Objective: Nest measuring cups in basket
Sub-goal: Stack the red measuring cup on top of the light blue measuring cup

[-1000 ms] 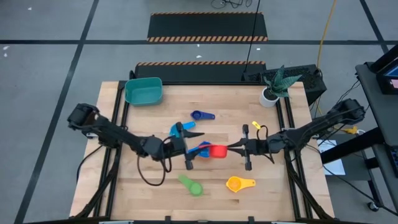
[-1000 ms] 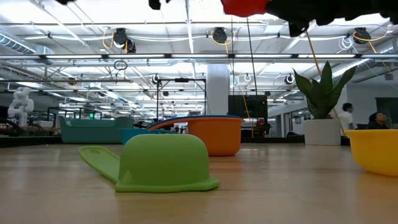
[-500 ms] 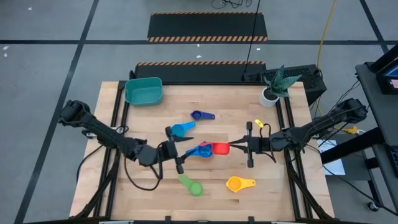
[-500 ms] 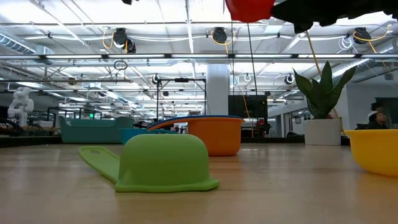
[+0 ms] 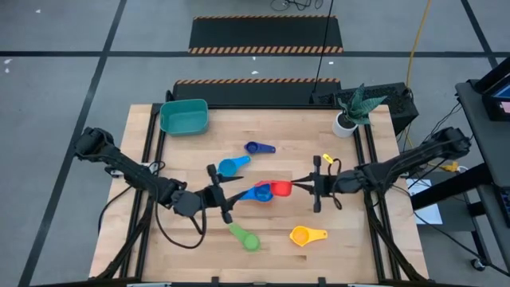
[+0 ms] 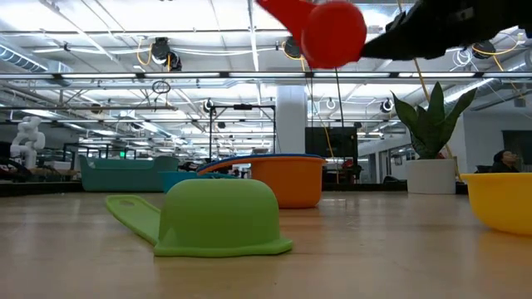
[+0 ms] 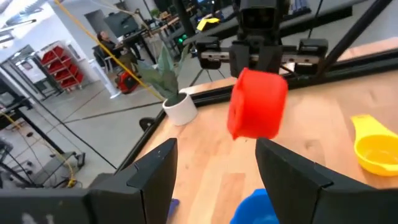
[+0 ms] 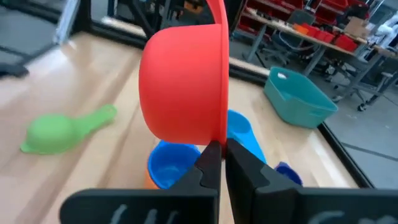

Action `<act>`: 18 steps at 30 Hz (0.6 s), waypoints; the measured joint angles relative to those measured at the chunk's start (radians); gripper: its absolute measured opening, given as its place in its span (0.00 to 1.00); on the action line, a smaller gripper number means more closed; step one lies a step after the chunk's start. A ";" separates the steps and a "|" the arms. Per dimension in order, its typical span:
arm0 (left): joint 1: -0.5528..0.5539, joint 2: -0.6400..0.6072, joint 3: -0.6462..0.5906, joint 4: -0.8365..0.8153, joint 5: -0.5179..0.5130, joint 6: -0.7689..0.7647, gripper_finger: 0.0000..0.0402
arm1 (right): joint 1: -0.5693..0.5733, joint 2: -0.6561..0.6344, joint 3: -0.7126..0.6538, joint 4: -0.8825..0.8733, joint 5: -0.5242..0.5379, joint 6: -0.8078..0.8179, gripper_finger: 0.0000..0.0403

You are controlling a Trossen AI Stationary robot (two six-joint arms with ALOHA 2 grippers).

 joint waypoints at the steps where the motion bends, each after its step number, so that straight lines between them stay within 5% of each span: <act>1: 0.000 0.000 0.000 -0.008 0.008 0.002 0.54 | -0.001 0.011 0.000 0.001 0.014 0.004 0.00; 18: 0.082 0.037 0.000 -0.005 0.108 0.019 0.54 | -0.032 0.042 0.000 0.004 0.058 0.050 0.00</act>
